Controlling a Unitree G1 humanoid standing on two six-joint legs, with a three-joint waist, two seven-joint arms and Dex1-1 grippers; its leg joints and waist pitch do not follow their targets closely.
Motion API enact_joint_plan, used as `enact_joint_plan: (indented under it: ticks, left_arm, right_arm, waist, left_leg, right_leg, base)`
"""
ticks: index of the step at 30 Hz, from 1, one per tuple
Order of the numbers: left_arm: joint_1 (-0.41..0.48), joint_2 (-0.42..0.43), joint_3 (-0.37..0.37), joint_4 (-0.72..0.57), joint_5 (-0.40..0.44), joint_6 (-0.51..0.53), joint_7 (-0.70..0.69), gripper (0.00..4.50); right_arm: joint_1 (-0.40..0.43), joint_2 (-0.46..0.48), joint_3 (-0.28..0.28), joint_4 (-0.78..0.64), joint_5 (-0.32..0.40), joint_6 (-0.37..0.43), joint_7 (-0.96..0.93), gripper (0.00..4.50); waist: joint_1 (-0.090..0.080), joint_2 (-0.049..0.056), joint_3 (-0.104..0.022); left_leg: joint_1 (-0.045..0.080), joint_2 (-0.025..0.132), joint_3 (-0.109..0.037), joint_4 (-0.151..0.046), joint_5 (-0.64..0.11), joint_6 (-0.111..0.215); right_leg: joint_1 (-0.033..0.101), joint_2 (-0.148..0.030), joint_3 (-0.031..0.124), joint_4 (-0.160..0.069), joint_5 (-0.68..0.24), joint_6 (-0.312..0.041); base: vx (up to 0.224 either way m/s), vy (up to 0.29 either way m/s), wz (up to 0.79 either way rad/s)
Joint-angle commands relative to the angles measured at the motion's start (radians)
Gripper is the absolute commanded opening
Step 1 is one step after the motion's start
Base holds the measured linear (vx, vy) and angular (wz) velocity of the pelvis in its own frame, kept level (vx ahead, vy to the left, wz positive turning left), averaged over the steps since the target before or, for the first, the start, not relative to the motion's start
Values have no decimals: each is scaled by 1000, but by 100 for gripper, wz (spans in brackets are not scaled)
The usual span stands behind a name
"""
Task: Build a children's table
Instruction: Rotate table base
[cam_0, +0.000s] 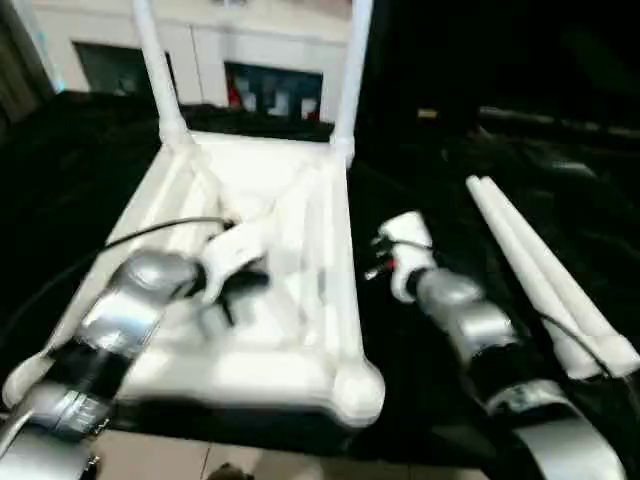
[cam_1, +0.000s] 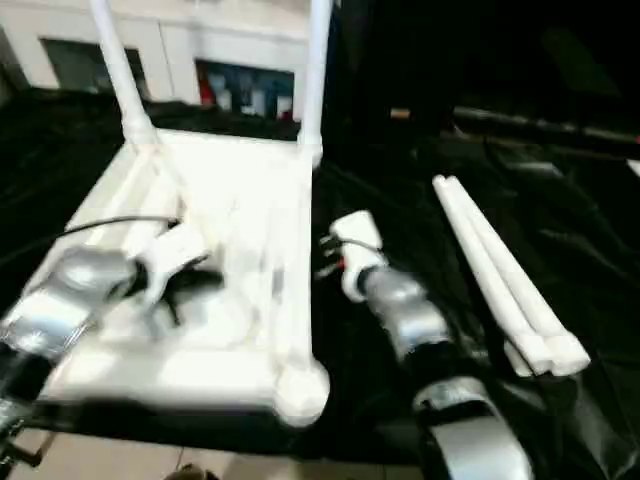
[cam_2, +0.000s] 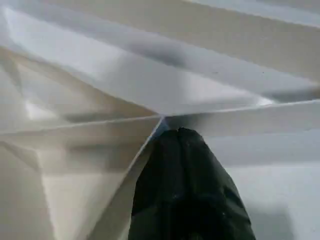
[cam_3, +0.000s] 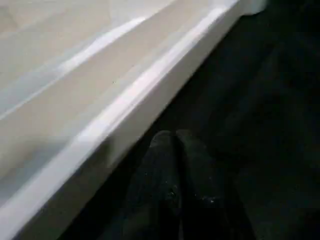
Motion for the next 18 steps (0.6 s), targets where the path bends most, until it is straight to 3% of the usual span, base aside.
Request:
enact_joint_plan:
  ticks: [1,6,8,9,11,14,18]
  left_arm:
    - [-59,-22,-20,101,55,-76,77,0]
    - [-160,-90,-40,323,112,-167,222,0]
    - [-212,-124,-52,444,143,-207,306,0]
    - [-225,-130,-60,477,157,-222,331,0]
    - [-255,-141,-75,554,188,-265,387,0]
    - [-289,-151,-78,638,217,-329,476,0]
    - [-293,-169,-12,633,159,-374,476,0]
  right_arm:
    - [22,-24,-28,-60,4,24,-9,7]
    - [56,-60,-41,-126,3,38,-21,7]
    - [80,-78,-56,-185,6,64,-31,7]
    - [87,-82,-60,-203,5,72,-35,7]
    - [103,-93,-64,-248,-2,95,-48,7]
    - [121,-111,-88,-317,0,143,-74,7]
    - [144,-139,-112,-414,-10,233,-113,7]
  waist:
    - [-4,35,-75]
    - [-6,33,-82]
    - [-6,39,-84]
    - [-9,48,-83]
    - [-8,40,-82]
    - [-15,50,-82]
    - [-22,46,-82]
  left_leg:
    - [25,2,3,-65,-284,-55]
    - [20,0,3,-58,-247,-43]
    - [20,-1,2,-55,-240,-31]
    - [19,-2,1,-55,-239,-30]
    - [18,-2,1,-54,-242,-20]
    - [19,-3,0,-52,-245,-14]
    - [19,-2,0,-51,-236,-5]
  right_leg:
    - [43,-26,29,-76,-169,-166]
    - [53,-26,27,-70,-91,-189]
    - [56,-26,27,-69,-75,-198]
    - [55,-24,27,-70,-74,-198]
    - [59,-25,26,-73,-93,-191]
    - [56,-25,27,-77,-109,-192]
    - [58,-24,25,-76,-94,-216]
  base:
    - [0,0,0]
    - [0,0,0]
    - [0,0,0]
    - [0,0,0]
    - [0,0,0]
    - [0,0,0]
    - [0,0,0]
